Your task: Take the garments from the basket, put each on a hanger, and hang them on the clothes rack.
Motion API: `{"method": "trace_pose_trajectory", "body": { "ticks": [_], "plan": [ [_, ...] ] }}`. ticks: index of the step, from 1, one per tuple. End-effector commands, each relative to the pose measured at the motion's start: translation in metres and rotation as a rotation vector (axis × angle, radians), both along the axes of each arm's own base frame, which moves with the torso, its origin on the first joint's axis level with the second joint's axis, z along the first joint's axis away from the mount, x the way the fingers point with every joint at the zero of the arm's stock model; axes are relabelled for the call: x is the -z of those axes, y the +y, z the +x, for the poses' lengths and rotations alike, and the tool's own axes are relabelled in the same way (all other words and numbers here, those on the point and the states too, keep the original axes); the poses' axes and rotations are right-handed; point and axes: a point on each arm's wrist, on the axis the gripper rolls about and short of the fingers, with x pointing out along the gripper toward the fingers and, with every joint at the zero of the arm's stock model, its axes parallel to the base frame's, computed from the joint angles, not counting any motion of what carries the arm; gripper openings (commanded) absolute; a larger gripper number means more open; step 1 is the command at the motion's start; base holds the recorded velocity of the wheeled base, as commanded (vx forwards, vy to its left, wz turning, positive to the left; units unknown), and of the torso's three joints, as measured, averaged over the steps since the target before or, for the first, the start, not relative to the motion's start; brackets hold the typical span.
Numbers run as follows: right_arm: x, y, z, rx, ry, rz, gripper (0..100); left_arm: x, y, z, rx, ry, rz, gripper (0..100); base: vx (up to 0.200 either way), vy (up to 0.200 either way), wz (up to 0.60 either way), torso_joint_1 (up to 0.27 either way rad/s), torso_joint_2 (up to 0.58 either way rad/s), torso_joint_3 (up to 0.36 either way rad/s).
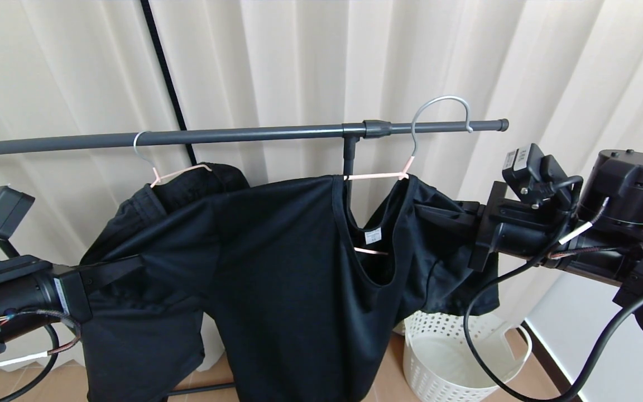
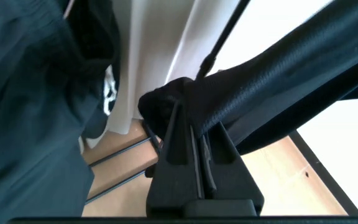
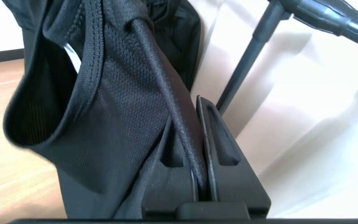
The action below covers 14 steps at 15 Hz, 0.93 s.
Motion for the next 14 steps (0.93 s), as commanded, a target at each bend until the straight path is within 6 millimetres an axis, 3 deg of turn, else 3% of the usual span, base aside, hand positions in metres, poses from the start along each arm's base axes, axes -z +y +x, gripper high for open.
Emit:
{"method": "trace_pose_trajectory", "body": {
  "ticks": [1, 7, 8, 12, 14],
  "plan": [
    [0.002, -0.001, 0.002, 0.004, 0.004, -0.002, 0, 0.001, 0.002, -0.005, -0.013, -0.003, 0.0, 0, 0.0, 0.0, 0.0, 0.0, 0.0, 0.0],
    [0.003, -0.002, 0.006, 0.013, 0.007, -0.003, 0, 0.003, 0.002, -0.005, -0.009, -0.002, 0.008, 0, 0.0, 0.0, 0.0, 0.0, 0.0, 0.0],
    [0.003, -0.002, 0.006, 0.013, 0.007, -0.003, 0, 0.003, 0.002, -0.005, -0.009, -0.002, 0.008, 100, 0.0, 0.0, 0.0, 0.0, 0.0, 0.0],
    [0.004, -0.002, 0.007, 0.013, 0.01, -0.004, 0, -0.001, 0.002, -0.006, -0.008, -0.014, 0.001, 100, 0.0, 0.0, 0.0, 0.0, 0.0, 0.0],
    [0.008, -0.001, 0.009, 0.013, 0.021, -0.008, 0, -0.015, -0.002, -0.007, 0.007, -0.053, -0.034, 100, 0.0, 0.0, 0.0, 0.0, 0.0, 0.0]
  ]
}}
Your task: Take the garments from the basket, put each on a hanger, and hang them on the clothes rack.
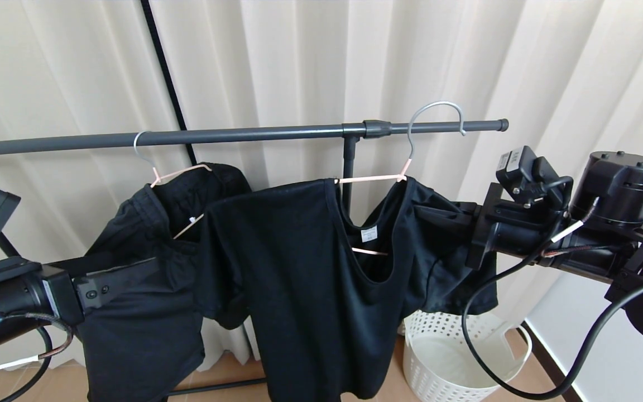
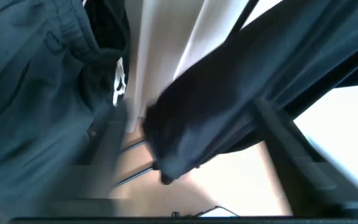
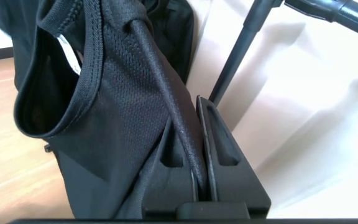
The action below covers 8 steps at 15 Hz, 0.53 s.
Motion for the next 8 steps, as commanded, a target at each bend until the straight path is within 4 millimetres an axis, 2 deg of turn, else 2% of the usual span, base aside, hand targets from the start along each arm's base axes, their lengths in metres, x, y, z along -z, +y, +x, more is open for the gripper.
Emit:
{"method": "trace_pose_trajectory", "body": {
  "ticks": [1, 2, 4, 5, 6, 7, 8],
  "plan": [
    [0.003, 0.001, 0.002, -0.001, 0.011, -0.004, 0, -0.017, -0.006, -0.001, 0.028, -0.052, -0.034, 100, 0.0, 0.0, 0.0, 0.0, 0.0, 0.0],
    [0.004, 0.001, 0.002, -0.003, 0.011, -0.005, 0, -0.026, -0.011, 0.0, 0.052, -0.064, -0.052, 100, 0.0, 0.0, 0.0, 0.0, 0.0, 0.0],
    [0.005, 0.001, 0.002, -0.001, 0.014, -0.006, 0, -0.028, -0.012, 0.001, 0.055, -0.067, -0.055, 100, 0.0, 0.0, 0.0, 0.0, 0.0, 0.0],
    [0.011, 0.006, 0.001, -0.017, 0.031, -0.014, 0, -0.065, -0.029, 0.003, 0.147, -0.076, -0.064, 100, 0.0, 0.0, 0.0, 0.0, 0.0, 0.0],
    [0.013, 0.01, 0.0, -0.032, 0.037, -0.018, 0, -0.079, -0.038, 0.002, 0.187, -0.068, -0.062, 100, 0.0, 0.0, 0.0, 0.0, 0.0, 0.0],
    [0.015, 0.013, -0.001, -0.042, 0.042, -0.022, 0, -0.087, -0.045, 0.003, 0.202, -0.06, -0.056, 100, 0.0, 0.0, 0.0, 0.0, 0.0, 0.0],
    [0.018, 0.017, -0.004, -0.059, 0.049, -0.028, 0, -0.092, -0.06, 0.008, 0.208, -0.03, -0.034, 100, 0.0, 0.0, 0.0, 0.0, 0.0, 0.0]
  ]
}}
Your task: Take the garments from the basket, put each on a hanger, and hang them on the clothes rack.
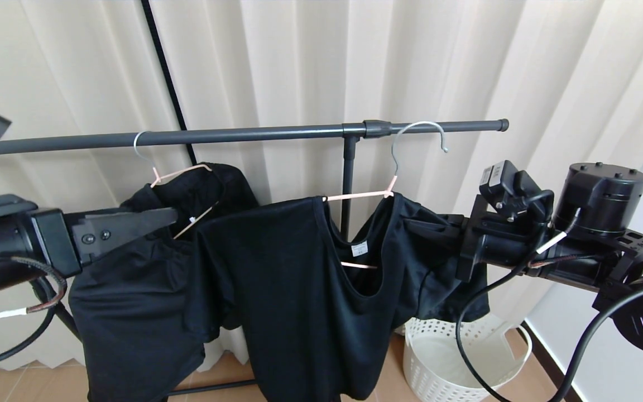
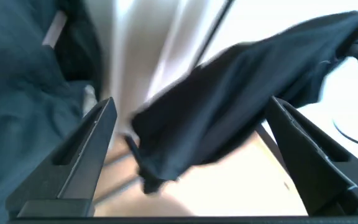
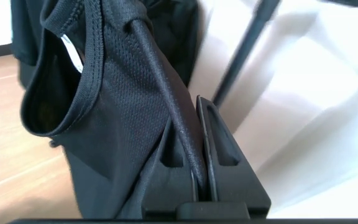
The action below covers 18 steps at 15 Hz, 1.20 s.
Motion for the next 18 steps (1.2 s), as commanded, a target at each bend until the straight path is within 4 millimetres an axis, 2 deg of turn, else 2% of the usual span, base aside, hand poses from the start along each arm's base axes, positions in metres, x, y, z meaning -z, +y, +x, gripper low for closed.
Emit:
{"method": "trace_pose_trajectory", "body": {
  "ticks": [1, 3, 5, 6, 12, 15, 18],
  "plan": [
    [0.005, 0.008, -0.004, -0.03, 0.016, -0.009, 0, -0.032, -0.04, 0.003, 0.09, 0.003, 0.032, 100, 0.0, 0.0, 0.0, 0.0, 0.0, 0.0],
    [0.008, 0.014, -0.008, -0.055, 0.023, -0.013, 0, -0.029, -0.065, 0.0, 0.146, 0.017, 0.066, 100, 0.0, 0.0, 0.0, 0.0, 0.0, 0.0],
    [0.009, 0.015, -0.008, -0.058, 0.026, -0.016, 0, -0.027, -0.072, 0.0, 0.177, 0.021, 0.082, 100, 0.0, 0.0, 0.0, 0.0, 0.0, 0.0],
    [0.01, 0.017, -0.01, -0.068, 0.026, -0.02, 0, -0.017, -0.077, 0.004, 0.214, 0.0, 0.167, 100, 0.0, 0.0, 0.0, 0.0, 0.0, 0.0],
    [0.013, 0.021, -0.016, -0.09, 0.019, -0.037, 0, 0.012, -0.083, 0.002, 0.375, -0.081, 0.391, 100, 0.0, 0.0, 0.0, 0.0, 0.0, 0.0],
    [0.015, 0.023, -0.02, -0.106, 0.012, -0.05, 0, 0.019, -0.083, 0.0, 0.454, -0.105, 0.416, 100, 0.0, 0.0, 0.0, 0.0, 0.0, 0.0],
    [0.015, 0.022, -0.026, -0.116, -0.017, -0.066, 0, 0.023, -0.085, 0.002, 0.463, -0.1, 0.434, 100, 0.0, 0.0, 0.0, 0.0, 0.0, 0.0]
  ]
}}
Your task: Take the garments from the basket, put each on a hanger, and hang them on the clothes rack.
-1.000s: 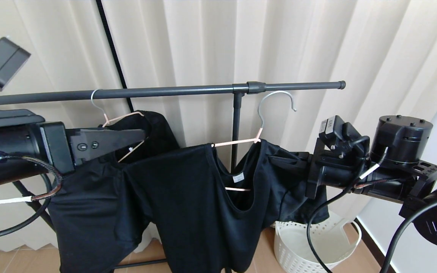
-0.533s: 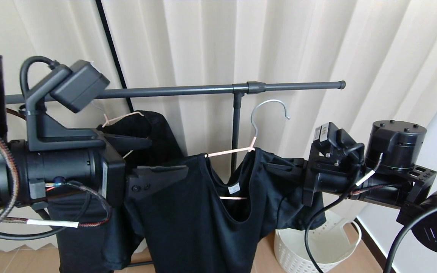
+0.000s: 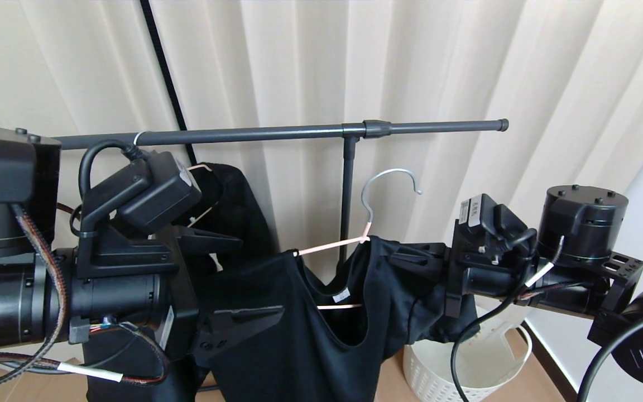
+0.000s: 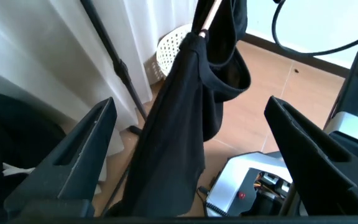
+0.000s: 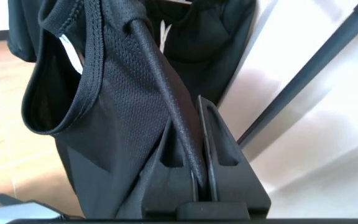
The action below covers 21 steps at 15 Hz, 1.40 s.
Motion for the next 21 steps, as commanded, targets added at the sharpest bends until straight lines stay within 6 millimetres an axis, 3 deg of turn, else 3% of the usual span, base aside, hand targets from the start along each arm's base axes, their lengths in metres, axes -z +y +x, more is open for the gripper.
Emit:
{"method": "trace_pose_trajectory", "body": {
  "ticks": [1, 8, 15, 16, 21],
  "plan": [
    [-0.004, 0.001, -0.007, -0.014, -0.014, 0.004, 0, 0.005, -0.001, 0.001, 0.001, 0.014, 0.011, 100, 0.0, 0.0, 0.0, 0.0, 0.0, 0.0],
    [-0.011, 0.003, -0.021, -0.044, -0.036, 0.016, 0, 0.024, -0.001, 0.001, 0.004, 0.052, 0.035, 100, 0.0, 0.0, 0.0, 0.0, 0.0, 0.0],
    [-0.012, 0.002, -0.024, -0.047, -0.038, 0.017, 0, 0.027, -0.002, -0.001, 0.009, 0.057, 0.038, 100, 0.0, 0.0, 0.0, 0.0, 0.0, 0.0],
    [-0.012, 0.002, -0.024, -0.047, -0.038, 0.017, 0, 0.027, -0.002, -0.001, 0.009, 0.057, 0.038, 0, 0.0, 0.0, 0.0, 0.0, 0.0, 0.0],
    [-0.013, 0.002, -0.024, -0.047, -0.04, 0.018, 0, 0.027, -0.002, -0.001, 0.009, 0.056, 0.037, 0, 0.0, 0.0, 0.0, 0.0, 0.0, 0.0]
  ]
}}
